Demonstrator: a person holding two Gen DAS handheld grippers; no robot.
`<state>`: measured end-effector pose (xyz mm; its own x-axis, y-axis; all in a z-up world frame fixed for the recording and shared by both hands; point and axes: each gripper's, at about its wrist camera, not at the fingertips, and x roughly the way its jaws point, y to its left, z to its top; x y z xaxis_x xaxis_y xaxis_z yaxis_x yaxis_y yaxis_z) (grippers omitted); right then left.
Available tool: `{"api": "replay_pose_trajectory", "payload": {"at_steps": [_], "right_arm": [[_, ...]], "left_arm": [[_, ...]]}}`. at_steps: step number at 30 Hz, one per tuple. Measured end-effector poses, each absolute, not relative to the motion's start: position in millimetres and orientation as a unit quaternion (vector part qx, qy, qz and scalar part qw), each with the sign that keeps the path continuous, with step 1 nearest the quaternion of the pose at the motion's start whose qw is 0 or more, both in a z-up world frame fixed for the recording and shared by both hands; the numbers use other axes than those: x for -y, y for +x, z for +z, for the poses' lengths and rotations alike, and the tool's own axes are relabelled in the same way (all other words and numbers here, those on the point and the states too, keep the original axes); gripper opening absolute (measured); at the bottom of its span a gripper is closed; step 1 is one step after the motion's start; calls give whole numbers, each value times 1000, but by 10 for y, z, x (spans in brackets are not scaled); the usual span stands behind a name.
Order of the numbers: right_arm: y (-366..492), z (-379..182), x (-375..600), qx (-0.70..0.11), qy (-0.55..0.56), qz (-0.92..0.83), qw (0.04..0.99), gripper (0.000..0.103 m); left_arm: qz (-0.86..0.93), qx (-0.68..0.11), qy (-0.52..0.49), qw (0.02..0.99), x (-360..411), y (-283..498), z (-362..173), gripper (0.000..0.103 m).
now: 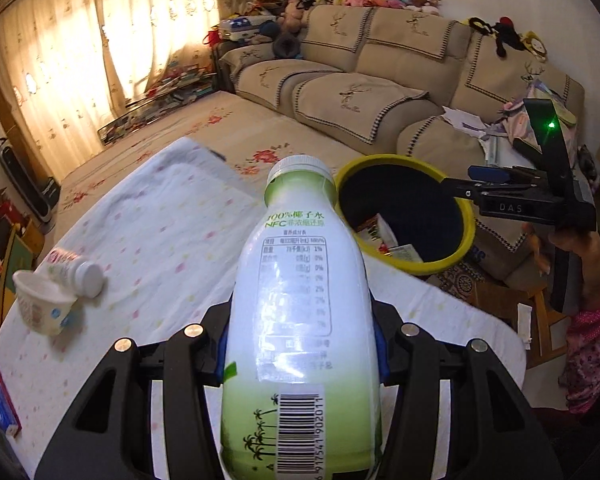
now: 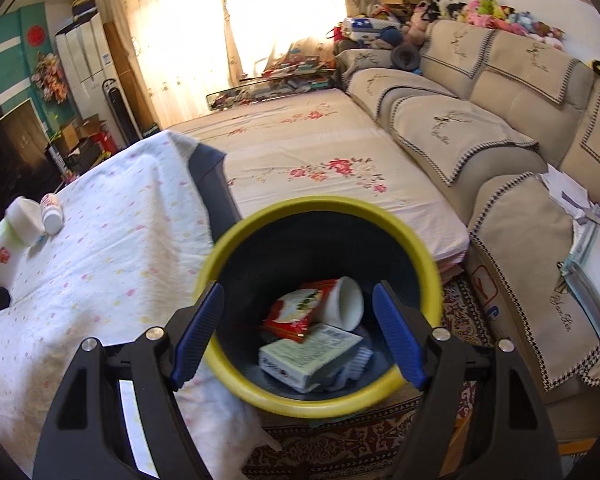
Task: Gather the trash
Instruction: 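Carry the coconut water bottle over the bin and open the left tool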
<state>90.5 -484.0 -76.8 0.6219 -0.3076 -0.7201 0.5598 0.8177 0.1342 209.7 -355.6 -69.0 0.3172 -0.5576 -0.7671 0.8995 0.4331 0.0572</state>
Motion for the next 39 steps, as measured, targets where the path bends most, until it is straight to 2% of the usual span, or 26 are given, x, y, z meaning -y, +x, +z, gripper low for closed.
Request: {"api": "replay_pose_trajectory", "payload": {"at_steps": [10,18,19,20,21,24,33,39], "right_arm": [[498,-835,5308,-351,204,-277,871,73],[377,-919,5467,-353,215,-285,865,73],[368,-927,5473,-353,218,-286,864,73],[360,-932,5476,-352,220,-286,863,73],[354,-931,5481,-352,221,-287,863,73],[360,-934,5466,-353,220,-286,863,73],[524,-889,5281,-358,205,-264,872,73],[700,-820,5067,-364,186,-246,879,73]], "left_arm": [[-519,-362,279,723,4965,1918,-984,51],[-522,-383,287,706,5705,1902,-1366,52],[-522,-382,287,707,5750,1889,-1394,53],[-520,-378,288,710,5773,1874,-1410,63],[-517,-372,286,716,5783,1858,-1405,72],[-517,-359,272,728,5725,1820,-1309,86],[-480,-331,218,782,4960,1909,-922,97],[-432,-319,167,827,4137,2084,-787,98]]}}
